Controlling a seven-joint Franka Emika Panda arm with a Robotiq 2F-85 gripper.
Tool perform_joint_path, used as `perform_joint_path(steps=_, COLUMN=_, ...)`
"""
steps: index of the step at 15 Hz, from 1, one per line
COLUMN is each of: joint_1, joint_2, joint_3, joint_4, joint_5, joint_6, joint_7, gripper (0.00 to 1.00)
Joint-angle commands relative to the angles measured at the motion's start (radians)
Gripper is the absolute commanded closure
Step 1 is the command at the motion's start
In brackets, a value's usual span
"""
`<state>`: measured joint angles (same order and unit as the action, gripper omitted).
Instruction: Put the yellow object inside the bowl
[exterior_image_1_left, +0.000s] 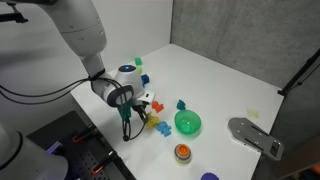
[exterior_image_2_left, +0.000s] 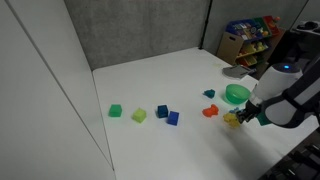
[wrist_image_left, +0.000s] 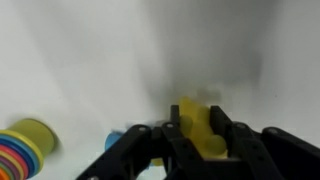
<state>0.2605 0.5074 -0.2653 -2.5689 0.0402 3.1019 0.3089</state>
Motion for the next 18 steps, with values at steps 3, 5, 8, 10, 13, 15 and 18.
perform_joint_path(steps=3, joint_1=0.059, joint_2=-0.087, joint_3=-0.137, joint_4=0.114, joint_5=-0.042, joint_6=-0.16, joint_7=0.021, gripper=0.89)
perform_joint_path(steps=5, joint_1=0.074, joint_2=-0.073, joint_3=-0.189, joint_4=0.176, joint_5=-0.086, joint_6=-0.195, joint_7=0.054, gripper=0.89)
perform_joint_path(steps=8, joint_1=0.082, joint_2=-0.025, joint_3=-0.269, joint_4=0.278, joint_5=-0.157, joint_6=-0.233, joint_7=0.125, gripper=0.89)
perform_joint_path(steps=10, joint_1=0.075, joint_2=-0.016, joint_3=-0.298, joint_4=0.322, joint_5=-0.183, joint_6=-0.267, joint_7=0.174, gripper=0.4)
perform_joint_path(steps=13, joint_1=0.071, joint_2=-0.025, joint_3=-0.315, joint_4=0.355, joint_5=-0.204, joint_6=-0.311, joint_7=0.223, gripper=0.34)
perform_joint_path(steps=15, joint_1=0.071, joint_2=-0.039, joint_3=-0.314, joint_4=0.371, joint_5=-0.216, joint_6=-0.348, joint_7=0.248, gripper=0.16)
perform_joint_path(steps=18, joint_1=0.056, joint_2=-0.064, joint_3=-0.288, joint_4=0.391, joint_5=-0.232, joint_6=-0.409, joint_7=0.269, gripper=0.0)
